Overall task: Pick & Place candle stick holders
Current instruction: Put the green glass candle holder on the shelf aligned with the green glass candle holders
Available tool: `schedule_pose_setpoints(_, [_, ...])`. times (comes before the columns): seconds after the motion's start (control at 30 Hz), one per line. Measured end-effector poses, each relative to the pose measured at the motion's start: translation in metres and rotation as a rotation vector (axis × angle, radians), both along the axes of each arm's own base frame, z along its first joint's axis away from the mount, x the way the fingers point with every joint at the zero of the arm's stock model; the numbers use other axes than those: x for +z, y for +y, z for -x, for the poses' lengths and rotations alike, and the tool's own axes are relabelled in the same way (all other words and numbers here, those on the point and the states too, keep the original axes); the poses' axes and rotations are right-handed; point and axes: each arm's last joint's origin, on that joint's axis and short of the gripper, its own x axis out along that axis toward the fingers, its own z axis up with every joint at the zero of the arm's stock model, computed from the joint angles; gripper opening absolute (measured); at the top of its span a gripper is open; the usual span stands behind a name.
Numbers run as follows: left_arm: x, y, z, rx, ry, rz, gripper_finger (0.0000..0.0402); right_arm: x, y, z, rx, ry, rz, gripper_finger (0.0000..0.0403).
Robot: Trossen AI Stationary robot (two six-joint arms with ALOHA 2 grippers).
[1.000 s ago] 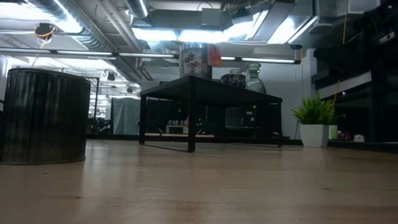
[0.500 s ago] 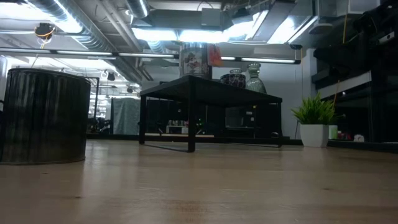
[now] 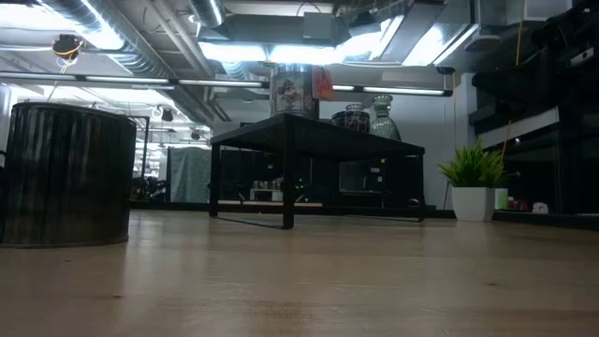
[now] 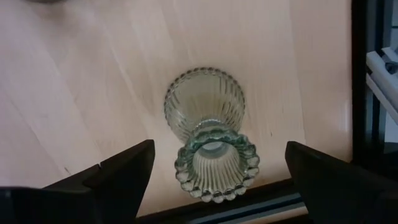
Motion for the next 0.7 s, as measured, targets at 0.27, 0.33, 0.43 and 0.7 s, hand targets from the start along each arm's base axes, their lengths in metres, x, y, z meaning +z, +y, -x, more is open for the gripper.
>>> schedule_pose_setpoints(0.27, [-0.0020, 0.0007, -0.0002, 0.047, 0.020, 0.012, 0.0317, -0.0001, 0.0000, 0.0000, 0.000, 0.001, 0.000, 0.0000])
schedule_pose_setpoints(0.33, [-0.0020, 0.0007, -0.0005, 0.053, 0.018, 0.012, 0.0304, -0.0001, 0.0000, 0.0000, 0.000, 0.001, 0.000, 0.0000])
schedule_pose_setpoints(0.43, [-0.0020, 0.0013, -0.0015, 0.058, 0.015, 0.012, 0.0286, -0.0001, 0.0000, 0.0000, 0.000, 0.000, 0.000, 0.0000])
schedule_pose_setpoints(0.7, [-0.0020, 0.0016, -0.0021, 0.053, -0.006, -0.001, 0.0272, 0.0000, 0.0000, 0.0000, 0.000, 0.000, 0.000, 0.0000])
